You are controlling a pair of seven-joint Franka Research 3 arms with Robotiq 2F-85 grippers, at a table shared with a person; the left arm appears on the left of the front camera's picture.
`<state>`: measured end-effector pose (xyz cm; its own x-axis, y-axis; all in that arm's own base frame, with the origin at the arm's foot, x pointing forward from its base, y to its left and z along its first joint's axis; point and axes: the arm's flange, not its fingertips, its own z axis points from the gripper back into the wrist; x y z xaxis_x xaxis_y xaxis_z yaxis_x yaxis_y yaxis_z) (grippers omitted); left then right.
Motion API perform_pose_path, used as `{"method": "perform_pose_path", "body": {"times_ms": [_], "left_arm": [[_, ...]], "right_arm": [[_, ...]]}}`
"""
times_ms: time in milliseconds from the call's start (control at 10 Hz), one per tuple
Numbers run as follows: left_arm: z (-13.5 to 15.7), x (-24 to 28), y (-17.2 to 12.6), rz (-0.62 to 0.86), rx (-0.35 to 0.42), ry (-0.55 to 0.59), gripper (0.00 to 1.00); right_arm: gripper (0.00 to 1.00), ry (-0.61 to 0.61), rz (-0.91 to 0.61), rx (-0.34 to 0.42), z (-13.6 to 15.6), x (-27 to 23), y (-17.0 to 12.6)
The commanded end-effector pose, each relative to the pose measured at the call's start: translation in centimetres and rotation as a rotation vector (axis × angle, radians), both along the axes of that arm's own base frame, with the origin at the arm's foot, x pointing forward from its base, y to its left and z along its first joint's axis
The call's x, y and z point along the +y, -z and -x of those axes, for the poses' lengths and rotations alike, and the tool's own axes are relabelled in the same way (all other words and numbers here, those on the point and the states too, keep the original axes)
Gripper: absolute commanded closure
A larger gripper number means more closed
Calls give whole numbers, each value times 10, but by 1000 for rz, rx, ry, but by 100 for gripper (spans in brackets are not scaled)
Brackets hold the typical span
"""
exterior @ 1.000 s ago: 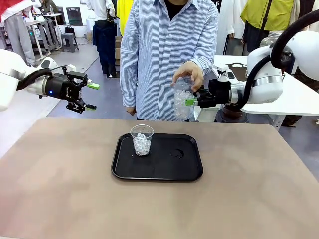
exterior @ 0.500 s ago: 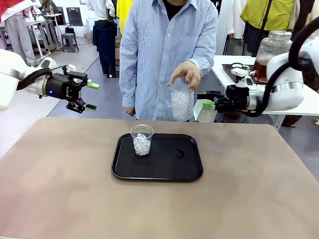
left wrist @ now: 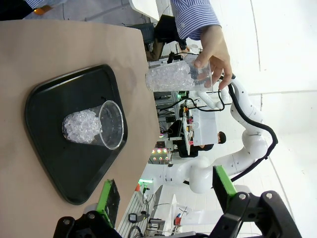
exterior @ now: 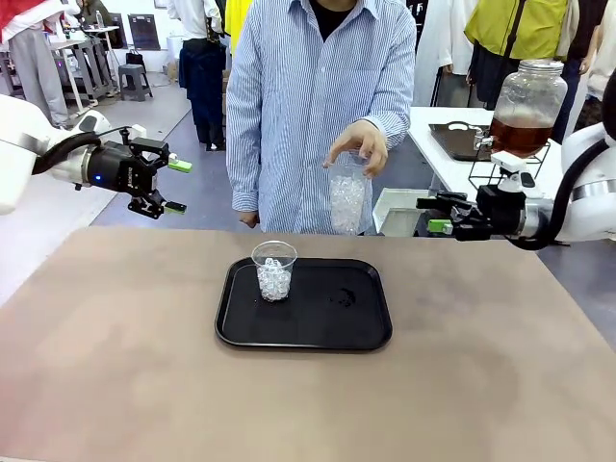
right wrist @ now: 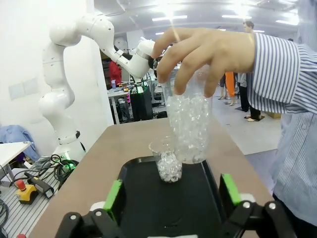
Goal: Pour the drink into the iced cup.
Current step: Pick up the iced cup indicated by the human and present it to them.
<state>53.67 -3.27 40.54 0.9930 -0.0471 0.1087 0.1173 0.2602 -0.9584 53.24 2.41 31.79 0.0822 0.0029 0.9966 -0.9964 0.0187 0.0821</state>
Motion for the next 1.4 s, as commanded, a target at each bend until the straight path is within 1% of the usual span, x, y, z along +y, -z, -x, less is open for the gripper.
{"method": "perform_pose_path", "body": {"times_ms": [0, 100, 1300], "left_arm": [[0, 0, -1, 1, -2, 0, 0], [0, 0, -1, 1, -2, 0, 0], [0, 0, -1, 1, -2, 0, 0]], "right_arm": [[0, 60, 3, -49, 10, 1, -1], [0, 0, 0, 0, 0, 0, 0], [0, 0, 0, 0, 0, 0, 0]]}}
